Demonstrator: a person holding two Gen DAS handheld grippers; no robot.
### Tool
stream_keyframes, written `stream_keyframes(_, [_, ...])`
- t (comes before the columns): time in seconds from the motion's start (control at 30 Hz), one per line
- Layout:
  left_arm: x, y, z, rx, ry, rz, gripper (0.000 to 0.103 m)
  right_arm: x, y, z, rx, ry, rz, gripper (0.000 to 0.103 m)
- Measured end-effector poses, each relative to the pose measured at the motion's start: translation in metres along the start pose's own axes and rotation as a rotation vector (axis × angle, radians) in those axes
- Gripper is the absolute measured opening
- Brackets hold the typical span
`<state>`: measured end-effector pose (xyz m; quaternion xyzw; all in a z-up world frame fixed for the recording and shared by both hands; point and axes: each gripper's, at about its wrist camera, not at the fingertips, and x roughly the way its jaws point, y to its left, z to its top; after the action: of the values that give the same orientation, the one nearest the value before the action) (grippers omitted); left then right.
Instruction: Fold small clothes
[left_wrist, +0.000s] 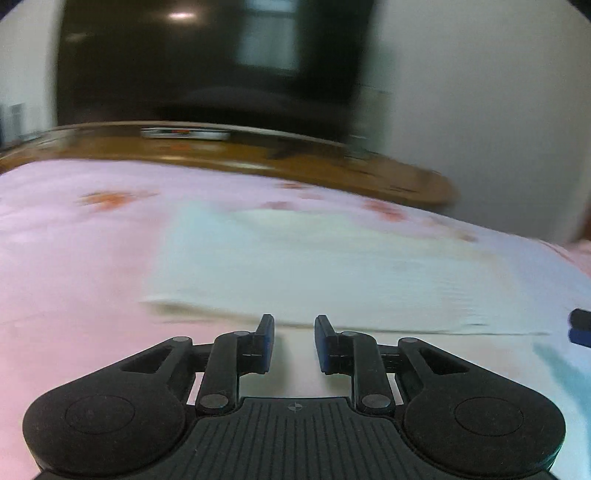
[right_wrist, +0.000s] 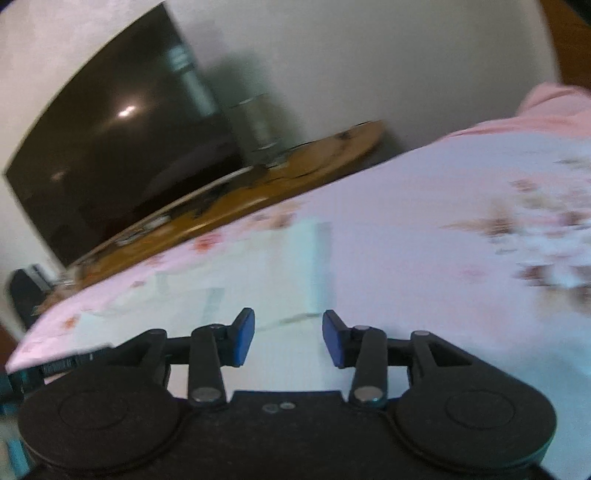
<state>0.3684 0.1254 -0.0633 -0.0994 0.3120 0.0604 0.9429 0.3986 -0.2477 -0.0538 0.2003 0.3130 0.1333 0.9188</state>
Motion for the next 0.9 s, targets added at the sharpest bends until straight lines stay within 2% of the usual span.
stream_keyframes(0.07, [0.002, 0.024, -0.001, -0.028, 0.029, 0.03, 0.023, 0.026, 0.012, -0.001, 0.031, 0.039, 0.056, 0.043])
stream_keyframes(0.13, [0.007, 0.035, 0.0, -0.031, 0.055, 0.03, 0.023, 0.054, 0.022, -0.001, 0.057, 0.069, 0.066, 0.043])
stream_keyframes(0.23, [0.015, 0.041, 0.003, -0.039, 0.073, -0.007, 0.023, 0.087, 0.023, 0.0, 0.115, 0.097, 0.07, 0.043])
stream_keyframes(0.33, [0.037, 0.047, 0.002, -0.044, 0.088, 0.013, 0.023, 0.109, 0.023, 0.001, 0.146, 0.109, 0.08, 0.042])
stream_keyframes(0.4, [0.037, 0.047, 0.0, -0.041, 0.084, 0.015, 0.024, 0.116, 0.027, 0.003, 0.134, 0.121, 0.086, 0.04])
stream_keyframes(0.53, [0.037, 0.048, 0.004, -0.086, 0.059, -0.013, 0.024, 0.12, 0.044, 0.0, 0.036, 0.148, 0.084, 0.023])
stream_keyframes(0.57, [0.036, 0.049, 0.004, -0.093, 0.054, -0.015, 0.024, 0.118, 0.047, 0.001, 0.017, 0.148, 0.087, 0.009])
stream_keyframes(0.67, [0.032, 0.049, 0.005, -0.112, 0.038, -0.035, 0.024, 0.11, 0.053, 0.002, -0.04, 0.12, 0.071, 0.007])
stream_keyframes(0.7, [0.033, 0.048, 0.005, -0.111, 0.039, -0.047, 0.031, 0.105, 0.055, 0.004, -0.06, 0.098, 0.063, 0.007])
stream_keyframes(0.73, [0.034, 0.046, 0.005, -0.099, 0.044, -0.044, 0.055, 0.1, 0.054, 0.007, -0.068, 0.084, 0.062, 0.007])
stream_keyframes(0.8, [0.037, 0.04, 0.005, -0.066, 0.03, -0.016, 0.072, 0.092, 0.054, 0.013, -0.078, 0.064, 0.07, 0.007])
stream_keyframes(0.9, [0.048, 0.031, 0.001, -0.017, 0.078, -0.018, 0.072, 0.087, 0.053, 0.022, -0.103, 0.035, 0.057, 0.007])
